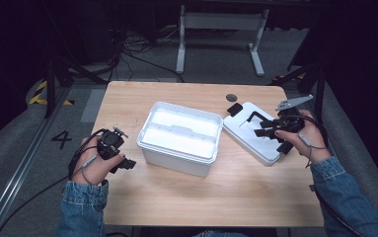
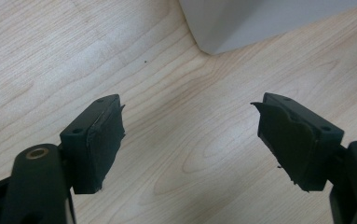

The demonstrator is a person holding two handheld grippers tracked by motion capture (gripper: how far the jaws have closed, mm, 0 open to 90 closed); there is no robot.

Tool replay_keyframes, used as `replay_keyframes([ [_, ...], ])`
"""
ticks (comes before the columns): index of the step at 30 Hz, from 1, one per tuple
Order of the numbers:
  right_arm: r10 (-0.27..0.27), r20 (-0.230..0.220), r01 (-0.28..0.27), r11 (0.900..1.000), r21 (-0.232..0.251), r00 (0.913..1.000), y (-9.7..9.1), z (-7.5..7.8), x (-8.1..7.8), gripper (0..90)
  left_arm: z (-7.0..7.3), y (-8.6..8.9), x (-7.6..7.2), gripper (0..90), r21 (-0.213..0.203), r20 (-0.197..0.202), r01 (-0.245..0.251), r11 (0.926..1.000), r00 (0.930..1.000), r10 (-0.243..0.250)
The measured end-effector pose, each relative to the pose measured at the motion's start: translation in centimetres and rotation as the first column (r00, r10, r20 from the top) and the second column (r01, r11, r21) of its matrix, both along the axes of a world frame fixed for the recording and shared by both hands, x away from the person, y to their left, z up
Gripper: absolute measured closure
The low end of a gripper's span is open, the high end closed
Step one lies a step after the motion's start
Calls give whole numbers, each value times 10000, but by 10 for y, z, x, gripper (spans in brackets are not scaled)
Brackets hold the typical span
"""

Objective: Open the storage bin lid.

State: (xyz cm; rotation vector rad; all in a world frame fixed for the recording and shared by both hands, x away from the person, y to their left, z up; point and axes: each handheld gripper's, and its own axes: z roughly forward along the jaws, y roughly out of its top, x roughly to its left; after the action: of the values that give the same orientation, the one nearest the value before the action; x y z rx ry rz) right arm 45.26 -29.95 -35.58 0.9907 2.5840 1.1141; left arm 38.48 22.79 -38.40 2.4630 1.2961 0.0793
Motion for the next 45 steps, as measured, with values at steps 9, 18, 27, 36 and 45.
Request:
replay_keyframes([
  [9, 487, -36, -486, 9985, 255, 9988, 17, -6, -34, 513, 1, 2, -2, 231, -49, -15, -142, 9999, 9999, 142],
  [18, 670, -356, -667, 9977, 87, 9971, 28, -19, -60, 513, 0, 0, -1, 229, 15, 1, -13, 10000, 10000, 13],
  [27, 862, -433, -860, 9963, 76, 9953, 36, -30, -79, 510, 0, 0, 0, 229, 144, 38, 75, 9999, 10000, -76],
  [36, 1105, -507, -1105, 9939, 30, 9926, 43, -34, -90, 498, 0, -1, 0, 229, 45, -31, 18, 10000, 10000, -18],
  [45, 1228, -724, -1247, 9920, -217, 9898, 50, -51, -93, 502, -2, 0, 1, 228, 157, -111, 3, 9999, 9999, -1],
])
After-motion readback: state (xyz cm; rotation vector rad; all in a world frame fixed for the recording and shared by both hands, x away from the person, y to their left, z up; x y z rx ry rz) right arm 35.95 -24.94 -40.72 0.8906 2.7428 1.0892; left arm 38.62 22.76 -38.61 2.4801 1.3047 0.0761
